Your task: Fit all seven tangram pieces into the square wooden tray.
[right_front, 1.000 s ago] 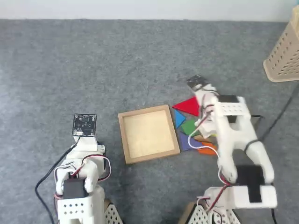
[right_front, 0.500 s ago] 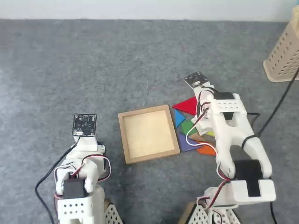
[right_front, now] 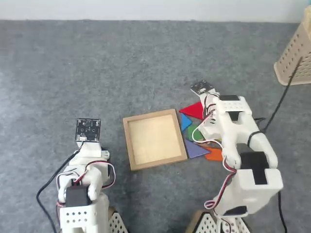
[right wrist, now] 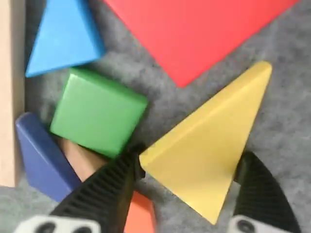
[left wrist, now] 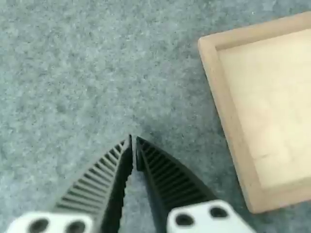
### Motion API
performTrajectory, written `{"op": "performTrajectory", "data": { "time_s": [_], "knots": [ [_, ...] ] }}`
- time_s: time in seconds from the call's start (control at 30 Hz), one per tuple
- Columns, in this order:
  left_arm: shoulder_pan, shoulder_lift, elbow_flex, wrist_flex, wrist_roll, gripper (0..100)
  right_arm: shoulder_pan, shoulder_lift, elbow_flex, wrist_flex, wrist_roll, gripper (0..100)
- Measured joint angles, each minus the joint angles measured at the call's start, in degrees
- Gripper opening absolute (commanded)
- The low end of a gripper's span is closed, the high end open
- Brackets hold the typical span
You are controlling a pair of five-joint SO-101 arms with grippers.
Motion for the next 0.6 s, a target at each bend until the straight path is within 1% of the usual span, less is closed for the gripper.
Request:
{"op": "performTrajectory", "data": {
  "time_s": [0.07,0.13,0.2,0.27,0.4,0.6],
  "knots": [
    [-0.1,0.0,0.0,0.0,0.0,1,0.1,0.1,0.0,0.0,-0.2,24.6],
    [-0.2,0.0,0.0,0.0,0.0,1,0.4,0.1,-0.6,0.0,-0.8,16.7],
    [-0.1,0.0,0.0,0.0,0.0,1,1.8,0.1,-1.5,-0.3,-1.1,9.7],
    [-0.1,0.0,0.0,0.0,0.0,1,3.3,0.1,-2.5,-0.3,-1.2,4.8],
    [-0.1,0.0,0.0,0.0,0.0,1,4.7,0.5,-3.7,-0.3,-1.4,1.3],
    [-0.1,0.0,0.0,0.0,0.0,1,4.9,0.6,-4.5,0.2,-1.4,1.2]
  ]
}}
